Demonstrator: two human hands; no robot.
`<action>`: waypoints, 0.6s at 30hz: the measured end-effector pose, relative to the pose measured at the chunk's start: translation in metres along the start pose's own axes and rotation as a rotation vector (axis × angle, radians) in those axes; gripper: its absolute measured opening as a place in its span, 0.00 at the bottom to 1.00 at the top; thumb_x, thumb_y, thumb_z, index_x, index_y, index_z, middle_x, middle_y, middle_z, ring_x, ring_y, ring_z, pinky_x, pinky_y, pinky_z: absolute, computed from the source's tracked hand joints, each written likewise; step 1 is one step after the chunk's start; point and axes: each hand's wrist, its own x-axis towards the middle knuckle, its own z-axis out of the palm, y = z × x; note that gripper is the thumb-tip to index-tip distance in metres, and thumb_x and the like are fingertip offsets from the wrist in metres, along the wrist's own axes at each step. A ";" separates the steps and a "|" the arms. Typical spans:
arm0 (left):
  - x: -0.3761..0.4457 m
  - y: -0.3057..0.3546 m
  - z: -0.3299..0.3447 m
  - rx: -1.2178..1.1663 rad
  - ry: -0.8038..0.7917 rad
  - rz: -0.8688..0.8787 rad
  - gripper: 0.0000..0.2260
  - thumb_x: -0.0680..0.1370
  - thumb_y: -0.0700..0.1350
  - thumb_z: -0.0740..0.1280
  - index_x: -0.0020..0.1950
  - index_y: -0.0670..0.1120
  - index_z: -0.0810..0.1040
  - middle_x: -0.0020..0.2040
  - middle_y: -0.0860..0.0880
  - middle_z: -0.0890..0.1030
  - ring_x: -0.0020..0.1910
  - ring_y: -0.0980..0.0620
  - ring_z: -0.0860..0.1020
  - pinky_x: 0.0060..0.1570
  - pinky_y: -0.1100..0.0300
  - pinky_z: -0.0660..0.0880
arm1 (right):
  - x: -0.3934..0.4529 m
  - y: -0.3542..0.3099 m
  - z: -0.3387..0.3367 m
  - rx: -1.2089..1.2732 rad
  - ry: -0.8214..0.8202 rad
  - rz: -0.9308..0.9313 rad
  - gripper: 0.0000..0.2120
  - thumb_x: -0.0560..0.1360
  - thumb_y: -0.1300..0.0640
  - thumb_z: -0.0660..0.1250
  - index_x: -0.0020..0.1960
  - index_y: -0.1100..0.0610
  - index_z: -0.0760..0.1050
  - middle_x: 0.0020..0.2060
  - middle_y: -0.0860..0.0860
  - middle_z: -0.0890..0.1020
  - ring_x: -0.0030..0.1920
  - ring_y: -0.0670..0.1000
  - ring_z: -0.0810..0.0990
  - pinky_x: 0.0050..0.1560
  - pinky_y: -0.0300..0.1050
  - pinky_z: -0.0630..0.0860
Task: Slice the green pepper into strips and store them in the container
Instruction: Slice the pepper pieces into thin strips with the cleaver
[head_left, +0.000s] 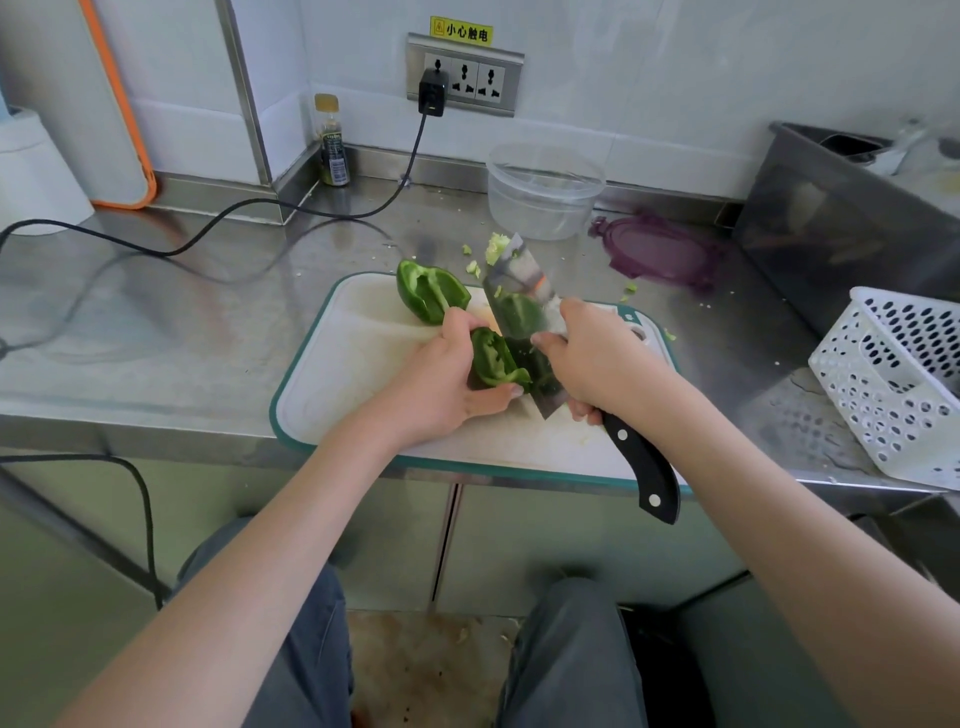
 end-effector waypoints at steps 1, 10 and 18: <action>0.000 0.001 0.000 0.009 0.005 0.003 0.24 0.72 0.50 0.72 0.56 0.47 0.59 0.55 0.46 0.74 0.56 0.48 0.74 0.56 0.55 0.72 | 0.001 0.001 0.001 -0.019 0.000 -0.012 0.10 0.81 0.50 0.54 0.52 0.57 0.60 0.22 0.56 0.70 0.08 0.45 0.62 0.14 0.28 0.60; 0.001 -0.002 -0.001 0.017 -0.020 -0.003 0.24 0.72 0.51 0.71 0.59 0.48 0.60 0.60 0.45 0.73 0.59 0.47 0.73 0.60 0.49 0.72 | 0.019 -0.009 0.006 -0.232 0.049 -0.175 0.11 0.80 0.58 0.56 0.57 0.63 0.72 0.29 0.52 0.73 0.23 0.48 0.72 0.15 0.35 0.67; -0.006 0.006 0.004 0.190 0.101 0.019 0.25 0.73 0.47 0.70 0.63 0.43 0.61 0.56 0.44 0.72 0.55 0.46 0.73 0.54 0.57 0.70 | 0.024 -0.014 -0.001 -0.183 -0.058 -0.075 0.10 0.81 0.59 0.57 0.61 0.54 0.71 0.28 0.56 0.76 0.15 0.48 0.71 0.18 0.38 0.71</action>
